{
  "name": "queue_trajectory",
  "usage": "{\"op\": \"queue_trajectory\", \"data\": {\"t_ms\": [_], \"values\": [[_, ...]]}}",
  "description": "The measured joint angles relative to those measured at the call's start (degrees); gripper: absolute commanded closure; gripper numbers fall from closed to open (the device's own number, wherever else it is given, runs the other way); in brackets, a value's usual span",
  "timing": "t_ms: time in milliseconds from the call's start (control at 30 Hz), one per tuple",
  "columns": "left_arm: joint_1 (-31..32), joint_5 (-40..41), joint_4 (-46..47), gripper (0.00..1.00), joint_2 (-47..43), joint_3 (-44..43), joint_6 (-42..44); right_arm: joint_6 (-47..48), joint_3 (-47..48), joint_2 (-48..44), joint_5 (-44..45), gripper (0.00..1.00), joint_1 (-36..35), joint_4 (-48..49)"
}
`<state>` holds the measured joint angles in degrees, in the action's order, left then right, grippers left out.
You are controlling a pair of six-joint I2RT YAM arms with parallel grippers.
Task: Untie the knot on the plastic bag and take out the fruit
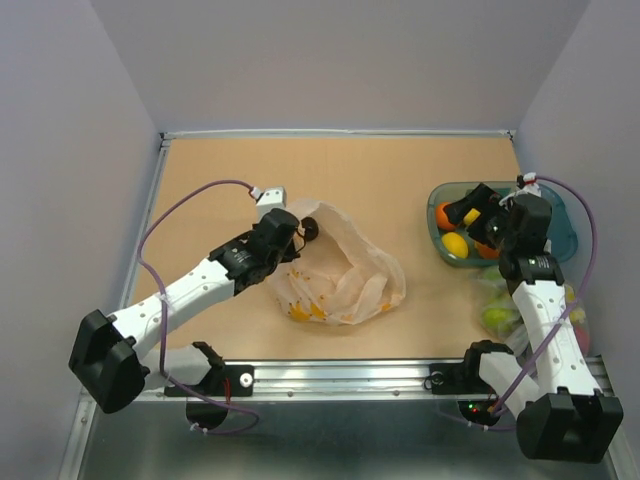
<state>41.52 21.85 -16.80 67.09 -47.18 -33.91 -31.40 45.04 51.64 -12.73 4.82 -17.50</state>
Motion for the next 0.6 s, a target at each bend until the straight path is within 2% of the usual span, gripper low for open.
{"op": "queue_trajectory", "data": {"t_ms": [100, 233, 433, 600], "values": [[5.2, 1.9, -1.4, 1.0, 0.7, -7.6, -0.6, 1.7, 0.0, -0.3, -0.5, 0.0, -0.8, 0.0], [11.9, 2.4, -1.1, 1.0, 1.6, -10.7, -2.4, 5.1, 0.0, -0.3, -1.8, 0.0, -2.7, -0.1], [13.5, 2.2, -2.5, 1.0, 4.8, -3.7, -7.3, 9.7, 0.0, 0.4, -4.6, 0.0, -6.5, -0.2], [13.4, 2.4, -3.1, 1.0, 3.8, 2.4, -10.9, 13.3, 0.1, 0.6, -8.0, 0.0, -12.5, -0.5]]}}
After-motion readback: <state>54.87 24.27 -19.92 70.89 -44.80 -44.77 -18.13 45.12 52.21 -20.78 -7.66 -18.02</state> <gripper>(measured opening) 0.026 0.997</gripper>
